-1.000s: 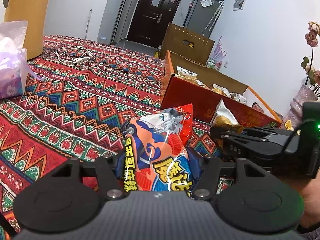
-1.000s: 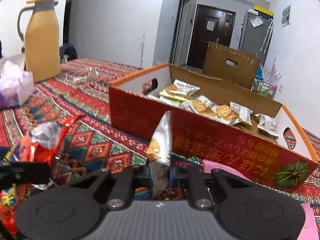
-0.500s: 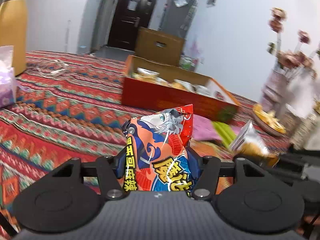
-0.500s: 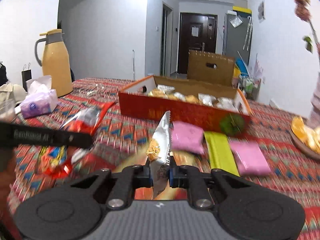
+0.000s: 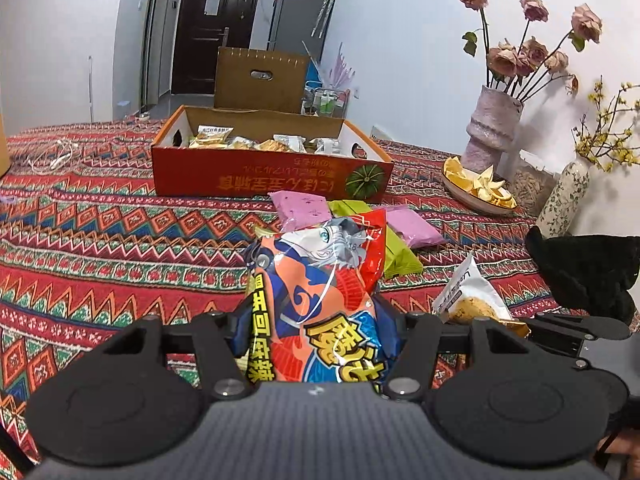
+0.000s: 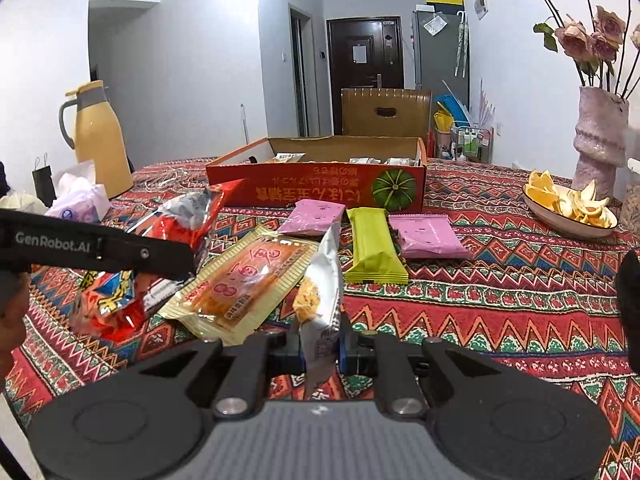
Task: Organize snacks
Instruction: 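Carry both packets into the orange box and open both tools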
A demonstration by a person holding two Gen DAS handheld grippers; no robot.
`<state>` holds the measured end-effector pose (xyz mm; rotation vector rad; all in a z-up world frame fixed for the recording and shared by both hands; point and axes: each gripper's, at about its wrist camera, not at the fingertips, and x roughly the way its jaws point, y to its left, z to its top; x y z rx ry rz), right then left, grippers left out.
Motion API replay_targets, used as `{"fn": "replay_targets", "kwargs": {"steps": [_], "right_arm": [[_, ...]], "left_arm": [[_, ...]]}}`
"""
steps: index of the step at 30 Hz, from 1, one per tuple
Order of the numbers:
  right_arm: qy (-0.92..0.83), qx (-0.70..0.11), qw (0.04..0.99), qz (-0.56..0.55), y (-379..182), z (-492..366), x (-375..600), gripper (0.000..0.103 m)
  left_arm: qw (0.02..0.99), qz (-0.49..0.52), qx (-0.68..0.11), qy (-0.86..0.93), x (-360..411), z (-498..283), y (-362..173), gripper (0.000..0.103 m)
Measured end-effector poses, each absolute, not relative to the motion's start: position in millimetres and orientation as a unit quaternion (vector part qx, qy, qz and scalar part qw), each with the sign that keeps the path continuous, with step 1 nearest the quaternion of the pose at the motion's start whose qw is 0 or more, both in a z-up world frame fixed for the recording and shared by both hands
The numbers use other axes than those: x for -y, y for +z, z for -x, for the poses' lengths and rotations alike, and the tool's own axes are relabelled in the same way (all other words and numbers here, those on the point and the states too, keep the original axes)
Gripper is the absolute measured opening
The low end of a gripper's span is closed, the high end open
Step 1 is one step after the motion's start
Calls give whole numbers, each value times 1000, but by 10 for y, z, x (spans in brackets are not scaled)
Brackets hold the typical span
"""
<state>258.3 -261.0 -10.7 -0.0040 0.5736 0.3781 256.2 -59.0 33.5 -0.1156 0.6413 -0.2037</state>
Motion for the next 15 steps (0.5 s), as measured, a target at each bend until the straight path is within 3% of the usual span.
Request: {"fn": "replay_targets", "kwargs": {"steps": [15], "right_arm": [[216,-229,949,29,311,-3534,2686,14]], "left_arm": [[961,34,-257,-93,557,-3527,746,60]]}}
